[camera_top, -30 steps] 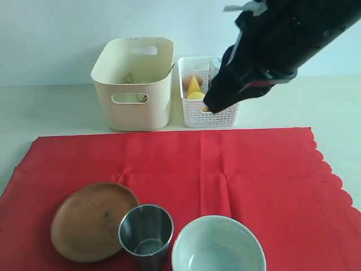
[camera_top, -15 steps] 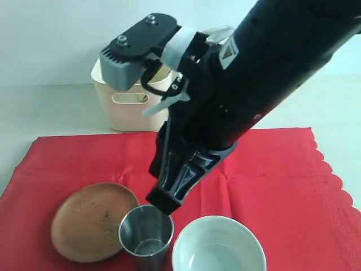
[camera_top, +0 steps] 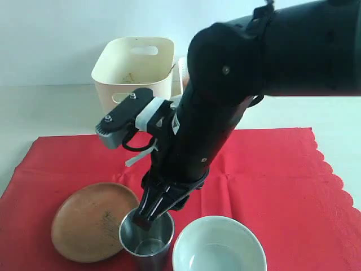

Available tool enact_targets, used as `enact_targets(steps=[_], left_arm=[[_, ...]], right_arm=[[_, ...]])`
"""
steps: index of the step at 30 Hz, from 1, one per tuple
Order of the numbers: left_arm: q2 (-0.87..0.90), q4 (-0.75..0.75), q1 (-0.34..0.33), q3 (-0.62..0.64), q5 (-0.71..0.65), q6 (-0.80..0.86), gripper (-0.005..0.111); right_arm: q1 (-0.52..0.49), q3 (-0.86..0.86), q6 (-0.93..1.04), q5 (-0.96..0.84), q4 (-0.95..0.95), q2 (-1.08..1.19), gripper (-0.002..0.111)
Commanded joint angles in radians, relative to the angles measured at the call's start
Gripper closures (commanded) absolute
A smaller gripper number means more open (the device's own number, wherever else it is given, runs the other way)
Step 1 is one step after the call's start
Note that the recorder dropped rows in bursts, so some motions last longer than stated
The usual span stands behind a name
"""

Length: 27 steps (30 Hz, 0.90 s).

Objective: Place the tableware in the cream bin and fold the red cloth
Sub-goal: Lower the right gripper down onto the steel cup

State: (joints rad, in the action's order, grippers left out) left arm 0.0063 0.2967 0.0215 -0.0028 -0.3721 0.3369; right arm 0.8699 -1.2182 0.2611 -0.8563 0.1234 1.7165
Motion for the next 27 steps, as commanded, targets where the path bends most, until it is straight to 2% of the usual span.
enact_targets(steps=[1, 11, 27], left_arm=[[-0.006, 0.002, -0.003, 0.003, 0.004, -0.002, 0.107], [-0.006, 0.002, -0.003, 0.003, 0.004, -0.002, 0.107], [-0.006, 0.002, -0.003, 0.003, 0.004, -0.002, 0.107]], right_arm=[[0.002, 0.004, -0.069, 0.032, -0.077, 0.047, 0.066], [0.002, 0.004, -0.074, 0.075, -0.020, 0.129, 0.066], [0.002, 0.004, -0.074, 0.100, 0.061, 0.136, 0.066]])
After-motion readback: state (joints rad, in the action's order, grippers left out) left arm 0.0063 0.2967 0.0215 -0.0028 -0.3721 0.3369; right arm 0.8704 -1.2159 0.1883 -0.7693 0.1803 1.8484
